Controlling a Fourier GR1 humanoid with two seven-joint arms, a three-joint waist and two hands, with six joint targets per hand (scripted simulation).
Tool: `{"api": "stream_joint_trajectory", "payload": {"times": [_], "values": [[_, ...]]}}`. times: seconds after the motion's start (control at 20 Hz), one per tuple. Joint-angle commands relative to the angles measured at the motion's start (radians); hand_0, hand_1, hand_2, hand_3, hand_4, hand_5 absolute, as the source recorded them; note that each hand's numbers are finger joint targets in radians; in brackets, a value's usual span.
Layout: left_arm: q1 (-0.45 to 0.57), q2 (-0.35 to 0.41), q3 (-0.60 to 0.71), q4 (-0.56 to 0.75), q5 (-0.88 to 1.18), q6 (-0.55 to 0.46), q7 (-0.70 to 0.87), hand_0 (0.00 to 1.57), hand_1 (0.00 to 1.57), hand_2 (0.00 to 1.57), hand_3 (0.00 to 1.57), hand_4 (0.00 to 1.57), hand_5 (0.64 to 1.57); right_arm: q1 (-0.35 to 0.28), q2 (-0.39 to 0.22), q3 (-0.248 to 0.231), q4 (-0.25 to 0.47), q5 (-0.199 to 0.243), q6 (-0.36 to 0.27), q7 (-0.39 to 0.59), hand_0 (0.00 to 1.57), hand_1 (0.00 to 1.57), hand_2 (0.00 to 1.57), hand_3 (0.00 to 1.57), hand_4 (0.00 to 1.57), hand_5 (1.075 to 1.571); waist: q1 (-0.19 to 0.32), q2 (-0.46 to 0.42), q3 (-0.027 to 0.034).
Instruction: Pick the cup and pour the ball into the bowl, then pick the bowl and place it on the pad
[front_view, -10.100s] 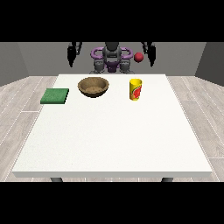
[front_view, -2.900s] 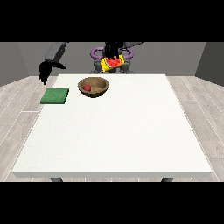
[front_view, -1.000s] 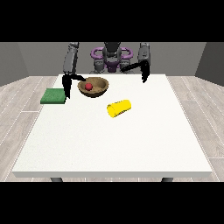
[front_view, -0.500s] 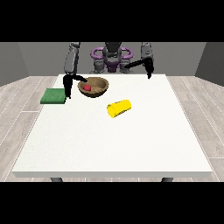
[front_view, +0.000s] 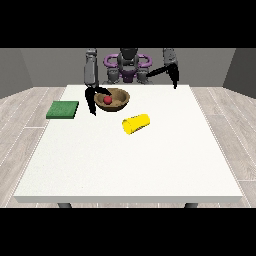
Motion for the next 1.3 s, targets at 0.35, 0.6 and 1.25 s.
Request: {"api": "stream_joint_trajectory", "payload": {"times": [0.35, 0.6, 1.25], "values": [[-0.003, 0.027, 0.027, -0.015, 0.035, -0.032, 0.031, 0.0, 0.0, 0.0, 0.0, 0.0, 1.569, 0.028, -0.048, 0.065, 0.076, 0.124, -0.18, 0.155, 1.57, 1.57, 1.57, 1.57, 1.03, 1.551, 0.019, -0.021, 0.0054], [0.03, 0.079, 0.083, 0.037, 0.065, -0.042, -0.011, 0.0, 0.0, 0.0, 0.0, 0.0, 1.57, -0.053, -0.048, 0.078, 0.022, 0.132, -0.249, 0.289, 1.57, 1.57, 1.57, 1.57, 1.02, 1.554, -0.036, -0.058, 0.0056], [0.101, 0.083, 0.09, 0.062, 0.06, 0.014, -0.072, 0.0, 0.0, 0.0, 0.0, 0.0, 1.569, -0.079, -0.284, -0.01, -0.086, 0.024, -0.034, 0.519, 1.57, 1.57, 1.57, 1.57, 1.06, 1.559, -0.098, -0.093, 0.0062]]}}
